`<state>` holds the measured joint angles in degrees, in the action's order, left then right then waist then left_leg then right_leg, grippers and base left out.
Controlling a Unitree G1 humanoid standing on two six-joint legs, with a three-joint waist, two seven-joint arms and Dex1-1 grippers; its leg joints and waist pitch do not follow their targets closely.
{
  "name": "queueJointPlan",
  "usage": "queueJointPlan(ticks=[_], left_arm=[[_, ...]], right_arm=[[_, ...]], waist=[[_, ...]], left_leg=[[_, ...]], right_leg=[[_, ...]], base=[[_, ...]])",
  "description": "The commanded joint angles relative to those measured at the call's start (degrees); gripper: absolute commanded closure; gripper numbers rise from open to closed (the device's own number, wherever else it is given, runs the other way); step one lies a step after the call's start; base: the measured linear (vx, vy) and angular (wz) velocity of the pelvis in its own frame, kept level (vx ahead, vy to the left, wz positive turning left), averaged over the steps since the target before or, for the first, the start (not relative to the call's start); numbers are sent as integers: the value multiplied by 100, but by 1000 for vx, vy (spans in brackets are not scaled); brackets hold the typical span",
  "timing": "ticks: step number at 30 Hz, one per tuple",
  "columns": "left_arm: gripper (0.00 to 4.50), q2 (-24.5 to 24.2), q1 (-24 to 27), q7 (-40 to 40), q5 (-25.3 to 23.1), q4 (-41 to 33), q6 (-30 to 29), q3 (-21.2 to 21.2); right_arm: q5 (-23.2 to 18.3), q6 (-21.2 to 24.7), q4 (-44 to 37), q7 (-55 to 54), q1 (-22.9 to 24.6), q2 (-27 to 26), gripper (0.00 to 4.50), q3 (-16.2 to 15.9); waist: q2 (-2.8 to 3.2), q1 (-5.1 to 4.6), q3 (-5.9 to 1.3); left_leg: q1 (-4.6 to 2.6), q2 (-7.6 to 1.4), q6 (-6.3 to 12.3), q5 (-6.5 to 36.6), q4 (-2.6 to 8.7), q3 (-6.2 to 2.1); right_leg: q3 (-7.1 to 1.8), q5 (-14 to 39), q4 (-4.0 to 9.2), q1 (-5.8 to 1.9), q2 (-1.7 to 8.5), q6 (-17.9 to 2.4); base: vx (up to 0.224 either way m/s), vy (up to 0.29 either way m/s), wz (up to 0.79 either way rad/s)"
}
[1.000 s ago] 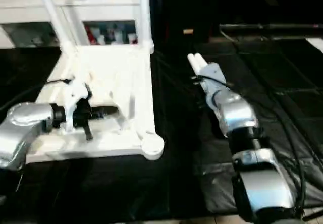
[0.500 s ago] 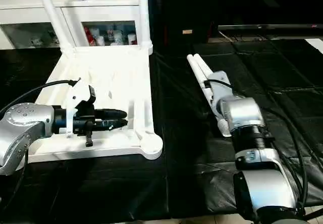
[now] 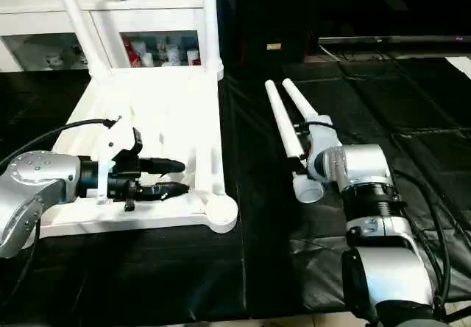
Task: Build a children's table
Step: Pick table leg
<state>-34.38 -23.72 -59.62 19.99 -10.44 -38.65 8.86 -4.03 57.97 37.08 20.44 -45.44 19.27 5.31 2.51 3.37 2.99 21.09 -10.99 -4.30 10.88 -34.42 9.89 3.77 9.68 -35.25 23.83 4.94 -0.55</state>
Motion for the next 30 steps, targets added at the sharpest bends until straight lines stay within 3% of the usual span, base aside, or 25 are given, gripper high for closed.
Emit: queueJointPlan(ticks=[1,9,15,20,22,25,26,28,30], left_arm=[[163,-70,6,25,14,-137,-54,53],[88,-82,20,68,14,-174,-96,76],[33,-22,-40,165,-21,-69,2,22],[4,335,-227,558,-93,245,206,-133],[0,637,-382,962,-221,527,335,-195],[0,1218,-650,1705,-321,968,415,-341],[0,1218,-650,1705,-321,968,415,-341],[0,1514,-810,2093,-333,1200,508,-443],[0,1646,-909,2258,-334,1315,572,-498]], right_arm=[[-56,5,234,45,-31,19,174,8],[-99,-170,643,46,-37,-27,241,118],[-402,-408,567,-19,-66,-32,260,520],[-800,-735,273,98,-53,-148,261,985],[-1141,-1054,11,218,38,-300,262,1325],[-1495,-1421,-307,455,209,-503,262,1568],[-1495,-1421,-307,455,209,-503,262,1568],[-1678,-2023,-627,714,394,-705,262,1624],[-1768,-2054,-790,830,470,-781,262,1614]], waist=[[-47,15,-393],[-43,10,-371],[-14,8,-373],[-20,17,-423],[-3,16,-433],[-15,15,-451],[-23,29,-462],[-37,35,-463],[-45,33,-472]], left_leg=[[-37,-88,-98,855,362,13],[-63,-97,-155,1135,379,1],[-73,-85,-188,1222,382,-7],[-31,-77,-97,892,355,-4],[-20,-79,-19,793,341,-1],[-8,-72,92,609,327,0],[-7,-80,130,574,320,-4],[13,-80,201,517,317,-1],[14,-74,266,457,312,-7]], right_leg=[[-211,1159,359,-349,213,-1258],[-205,1623,404,-327,229,-1162],[-202,1767,427,-323,225,-1071],[-195,1165,373,-363,214,-1188],[-195,920,350,-370,212,-1239],[-189,594,337,-395,203,-1316],[-189,531,329,-405,221,-1351],[-185,498,329,-412,230,-1368],[-181,460,323,-416,226,-1390]], base=[[0,0,0],[0,0,0],[0,0,0],[0,0,0],[0,0,0],[0,0,0],[0,0,0],[0,0,0],[0,0,0]])
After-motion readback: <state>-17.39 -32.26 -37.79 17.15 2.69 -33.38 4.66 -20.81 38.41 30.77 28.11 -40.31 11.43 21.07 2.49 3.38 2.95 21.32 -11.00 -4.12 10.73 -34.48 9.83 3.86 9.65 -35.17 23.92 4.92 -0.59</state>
